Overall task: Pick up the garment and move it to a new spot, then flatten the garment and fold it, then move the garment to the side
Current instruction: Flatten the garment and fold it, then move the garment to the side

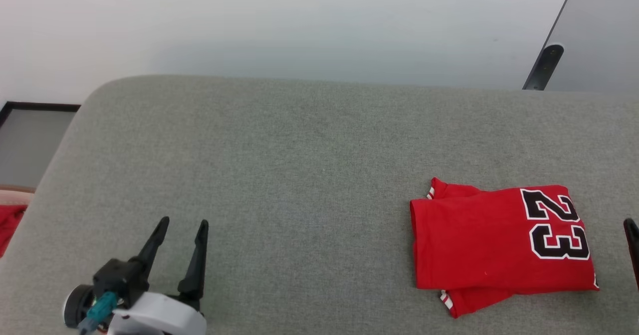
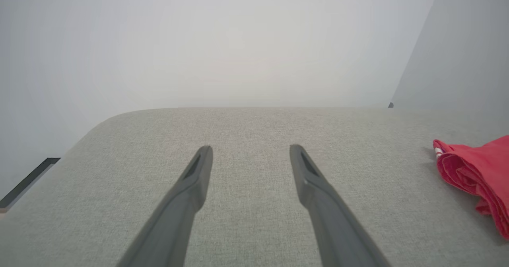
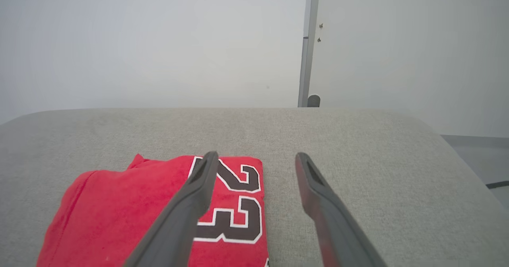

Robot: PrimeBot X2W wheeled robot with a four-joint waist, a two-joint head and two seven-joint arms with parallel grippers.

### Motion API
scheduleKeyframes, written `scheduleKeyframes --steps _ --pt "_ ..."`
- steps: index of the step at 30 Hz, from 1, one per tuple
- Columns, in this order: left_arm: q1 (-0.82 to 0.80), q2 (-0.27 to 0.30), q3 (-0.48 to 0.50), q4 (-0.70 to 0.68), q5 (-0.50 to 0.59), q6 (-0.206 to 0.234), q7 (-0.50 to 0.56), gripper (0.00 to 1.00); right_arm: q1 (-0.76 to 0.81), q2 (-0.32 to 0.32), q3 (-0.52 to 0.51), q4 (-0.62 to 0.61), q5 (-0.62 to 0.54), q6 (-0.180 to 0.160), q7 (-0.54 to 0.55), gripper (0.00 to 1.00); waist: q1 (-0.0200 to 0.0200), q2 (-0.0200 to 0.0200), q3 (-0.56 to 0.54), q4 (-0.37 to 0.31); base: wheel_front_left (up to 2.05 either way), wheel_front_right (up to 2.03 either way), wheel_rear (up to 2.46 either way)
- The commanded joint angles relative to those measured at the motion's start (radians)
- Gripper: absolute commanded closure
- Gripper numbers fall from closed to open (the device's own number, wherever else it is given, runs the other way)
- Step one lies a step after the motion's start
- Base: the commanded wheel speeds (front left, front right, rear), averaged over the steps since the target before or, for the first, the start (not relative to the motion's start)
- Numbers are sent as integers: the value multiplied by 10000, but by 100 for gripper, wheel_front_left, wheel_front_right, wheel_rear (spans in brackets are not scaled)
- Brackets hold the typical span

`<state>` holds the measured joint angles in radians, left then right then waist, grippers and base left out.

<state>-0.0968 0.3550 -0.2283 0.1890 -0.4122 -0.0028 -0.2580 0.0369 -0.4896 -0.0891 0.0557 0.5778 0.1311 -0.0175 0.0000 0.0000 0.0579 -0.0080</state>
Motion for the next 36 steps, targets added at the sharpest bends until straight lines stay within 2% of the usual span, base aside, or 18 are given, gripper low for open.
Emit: scheduleKeyframes --steps 1,11,36 --pt "208 74 38 -241 47 100 36 0 223 125 -156 -161 -126 -8 35 0 0 0 52 6 0 0 0" --pt "620 189 36 -1256 2 396 369 0 580 495 -664 -750 -305 -8 385 0 0 0 193 18 0 0 0" --pt "686 236 -119 -1544 -173 580 499 0 428 485 -490 -898 -275 -8 701 0 0 0 248 7 0 0 0"
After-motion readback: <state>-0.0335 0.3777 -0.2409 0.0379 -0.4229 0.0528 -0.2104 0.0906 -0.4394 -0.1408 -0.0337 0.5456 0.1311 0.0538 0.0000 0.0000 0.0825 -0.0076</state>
